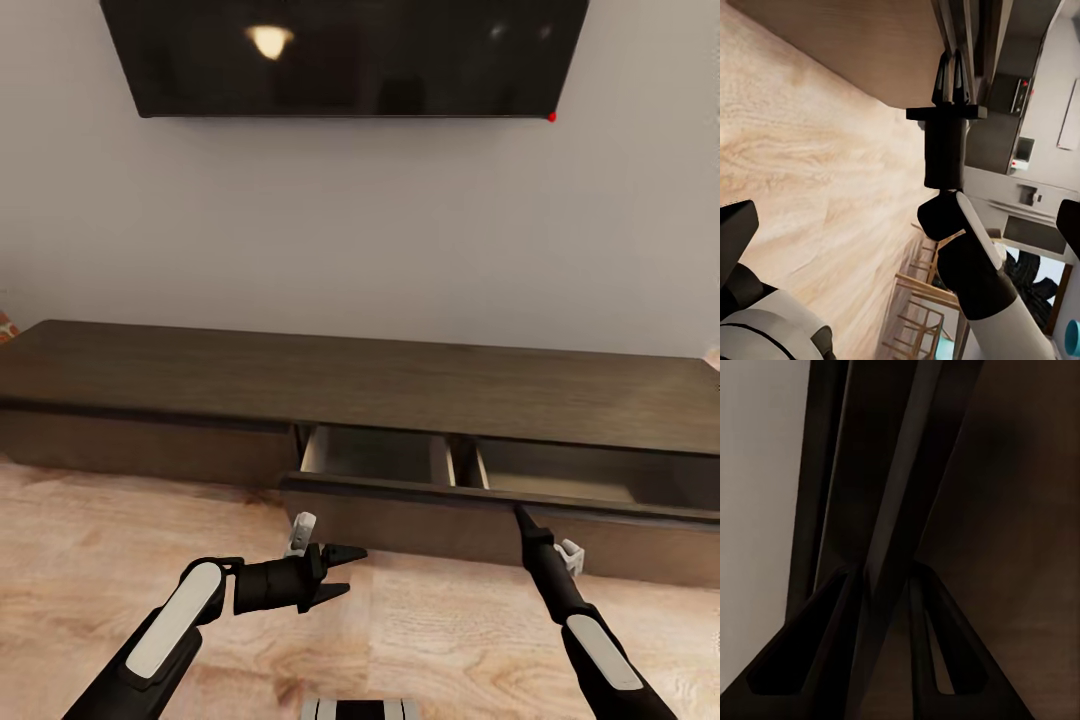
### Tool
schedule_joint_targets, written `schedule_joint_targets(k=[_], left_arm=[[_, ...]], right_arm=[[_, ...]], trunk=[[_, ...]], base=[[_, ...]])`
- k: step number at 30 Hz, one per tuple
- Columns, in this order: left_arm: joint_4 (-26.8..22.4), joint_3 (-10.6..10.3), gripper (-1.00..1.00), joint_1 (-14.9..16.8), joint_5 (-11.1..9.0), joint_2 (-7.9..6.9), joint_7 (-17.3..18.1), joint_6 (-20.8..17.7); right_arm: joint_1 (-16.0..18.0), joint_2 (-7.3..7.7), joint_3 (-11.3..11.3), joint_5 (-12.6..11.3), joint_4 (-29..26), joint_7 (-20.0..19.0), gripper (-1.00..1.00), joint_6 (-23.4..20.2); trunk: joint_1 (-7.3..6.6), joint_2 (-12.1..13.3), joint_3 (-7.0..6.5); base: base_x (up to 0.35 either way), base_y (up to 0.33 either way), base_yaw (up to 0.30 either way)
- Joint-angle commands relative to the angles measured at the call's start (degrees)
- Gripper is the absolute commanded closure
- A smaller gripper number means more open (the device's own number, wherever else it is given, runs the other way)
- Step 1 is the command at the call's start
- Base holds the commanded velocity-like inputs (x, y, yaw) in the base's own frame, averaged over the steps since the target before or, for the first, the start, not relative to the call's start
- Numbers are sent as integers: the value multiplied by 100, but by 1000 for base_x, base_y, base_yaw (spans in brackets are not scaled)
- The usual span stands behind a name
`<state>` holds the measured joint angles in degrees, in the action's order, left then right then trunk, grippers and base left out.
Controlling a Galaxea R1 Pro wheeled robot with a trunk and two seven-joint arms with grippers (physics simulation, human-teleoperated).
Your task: Place each of the two pumpkins and all three candles from the living room inside a cabinet in the living room (use any cabinet), then make sure every cabinet is closed, and position the cauldron so it is next to a table in the living room.
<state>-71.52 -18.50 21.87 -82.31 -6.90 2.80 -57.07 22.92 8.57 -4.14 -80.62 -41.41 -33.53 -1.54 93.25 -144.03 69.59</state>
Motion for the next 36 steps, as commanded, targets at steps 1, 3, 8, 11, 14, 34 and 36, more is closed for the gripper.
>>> schedule_joint_targets(k=[1, 3, 8, 11, 14, 34, 36], left_arm=[[-3, -5, -100, 2, 23, -5, 28, -6], [-3, -5, -100, 2, 23, -5, 28, -6], [-3, -5, -100, 2, 23, -5, 28, -6], [-3, -5, -100, 2, 23, -5, 28, -6], [-3, -5, -100, 2, 24, -5, 28, -6], [-3, 1, -100, 2, 22, -6, 28, -6], [-3, -1, -100, 2, 22, -6, 28, -6]], right_arm=[[2, 5, -157, -131, 11, -57, 100, -30], [2, 5, -157, -131, 12, -57, 100, -30], [2, 5, -157, -134, 13, -57, 100, -30], [2, 5, -157, -135, 11, -57, 100, -30], [2, 5, -157, -137, 10, -57, 100, -30], [2, -4, -148, -130, 10, -57, 100, -30], [2, -4, -151, -130, 10, -57, 100, -30]], trunk=[[-3, -2, 5], [-3, -2, 5], [-3, -2, 5], [-3, -2, 5], [-3, -2, 5], [-3, -2, 5], [-3, -2, 5]], base=[[-171, 0, 0], [-171, 0, 0], [-171, 0, 0], [-171, 0, 0], [-171, 0, 0], [-104, 0, 0], [-175, 0, 0]])
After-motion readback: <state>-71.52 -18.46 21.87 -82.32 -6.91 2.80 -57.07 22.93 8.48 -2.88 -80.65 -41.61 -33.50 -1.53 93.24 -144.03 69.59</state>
